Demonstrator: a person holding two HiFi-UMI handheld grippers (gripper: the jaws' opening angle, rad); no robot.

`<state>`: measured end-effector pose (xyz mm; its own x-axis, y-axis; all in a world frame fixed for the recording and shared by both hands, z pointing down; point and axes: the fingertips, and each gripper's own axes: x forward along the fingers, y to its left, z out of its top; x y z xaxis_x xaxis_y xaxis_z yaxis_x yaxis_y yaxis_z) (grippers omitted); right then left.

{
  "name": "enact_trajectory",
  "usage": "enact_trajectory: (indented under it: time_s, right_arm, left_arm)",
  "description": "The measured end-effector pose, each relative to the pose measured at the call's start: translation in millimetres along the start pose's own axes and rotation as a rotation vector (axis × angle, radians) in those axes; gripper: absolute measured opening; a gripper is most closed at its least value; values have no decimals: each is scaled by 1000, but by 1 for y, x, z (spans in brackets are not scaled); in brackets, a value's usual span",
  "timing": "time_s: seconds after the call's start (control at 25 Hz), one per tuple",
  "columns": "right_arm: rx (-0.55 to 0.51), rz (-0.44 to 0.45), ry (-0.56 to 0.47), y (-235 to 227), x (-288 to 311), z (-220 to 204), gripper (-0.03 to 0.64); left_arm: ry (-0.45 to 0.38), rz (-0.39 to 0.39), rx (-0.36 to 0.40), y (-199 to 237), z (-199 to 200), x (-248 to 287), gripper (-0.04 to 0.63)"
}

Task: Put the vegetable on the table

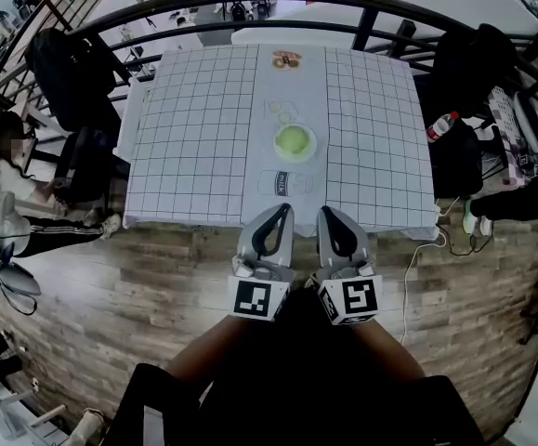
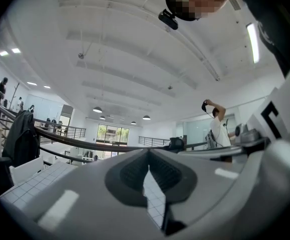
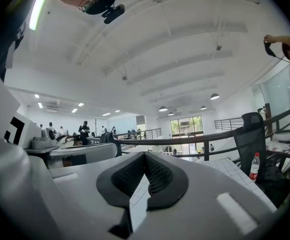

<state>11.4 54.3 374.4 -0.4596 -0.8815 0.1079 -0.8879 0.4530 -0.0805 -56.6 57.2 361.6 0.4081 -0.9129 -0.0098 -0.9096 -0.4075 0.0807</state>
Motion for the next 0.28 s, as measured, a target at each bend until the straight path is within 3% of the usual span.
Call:
enact_trajectory:
  time_s: [0.28]
  right_arm:
    - [13, 5, 8, 18, 5, -4, -3]
  left_arm:
    - [4, 0, -16, 17, -2, -11, 8]
